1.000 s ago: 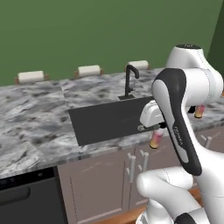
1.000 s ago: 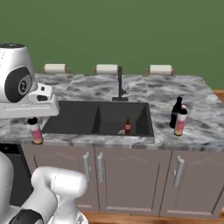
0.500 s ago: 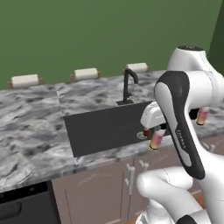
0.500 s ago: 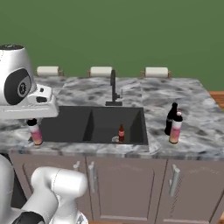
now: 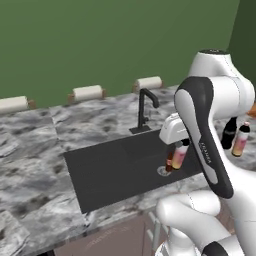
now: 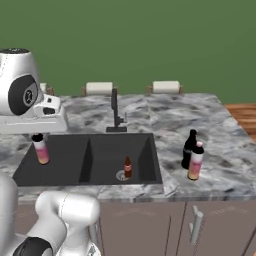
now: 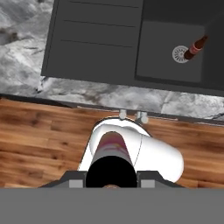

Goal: Place the large bottle from the dining counter next to the other large bottle outside the sink, and place the small bottle from the dining counter next to the other small bottle inside the sink.

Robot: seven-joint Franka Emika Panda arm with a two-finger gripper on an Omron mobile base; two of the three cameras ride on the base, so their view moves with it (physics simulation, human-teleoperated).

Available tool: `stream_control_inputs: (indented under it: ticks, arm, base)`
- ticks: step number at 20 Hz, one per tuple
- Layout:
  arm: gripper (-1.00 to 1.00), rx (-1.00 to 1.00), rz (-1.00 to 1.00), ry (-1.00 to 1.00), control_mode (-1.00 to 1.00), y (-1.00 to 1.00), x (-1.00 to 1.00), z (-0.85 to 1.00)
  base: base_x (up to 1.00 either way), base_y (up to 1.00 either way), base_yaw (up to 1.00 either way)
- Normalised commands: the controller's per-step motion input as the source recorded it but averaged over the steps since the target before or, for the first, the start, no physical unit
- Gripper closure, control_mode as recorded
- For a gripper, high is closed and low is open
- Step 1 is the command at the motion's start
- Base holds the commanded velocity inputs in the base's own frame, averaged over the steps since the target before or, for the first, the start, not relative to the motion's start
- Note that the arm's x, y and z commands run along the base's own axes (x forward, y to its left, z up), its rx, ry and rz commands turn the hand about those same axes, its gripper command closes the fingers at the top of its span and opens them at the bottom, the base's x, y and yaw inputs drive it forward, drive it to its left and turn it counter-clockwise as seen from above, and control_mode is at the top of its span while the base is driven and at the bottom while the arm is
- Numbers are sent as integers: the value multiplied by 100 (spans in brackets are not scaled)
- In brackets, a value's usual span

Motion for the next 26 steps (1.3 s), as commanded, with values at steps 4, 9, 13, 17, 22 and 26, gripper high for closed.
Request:
stream_control_inputs:
  ticks: [4, 9, 13, 17, 22, 26]
  arm:
    - [100, 0, 0, 0, 100, 0, 0, 0]
    - [100, 0, 0, 0, 100, 0, 0, 0]
    - [100, 0, 0, 0, 100, 0, 0, 0]
    - [100, 0, 0, 0, -100, 0, -1, 0]
    - [100, 2, -11, 0, -100, 0, 0, -16]
    - [100, 6, -18, -7, -100, 0, 3, -48]
  base:
    - [0, 0, -4]
    - [0, 0, 0]
    - [0, 0, 0]
    - [-6, 0, -1]
    - [0, 0, 0]
    - [0, 0, 0]
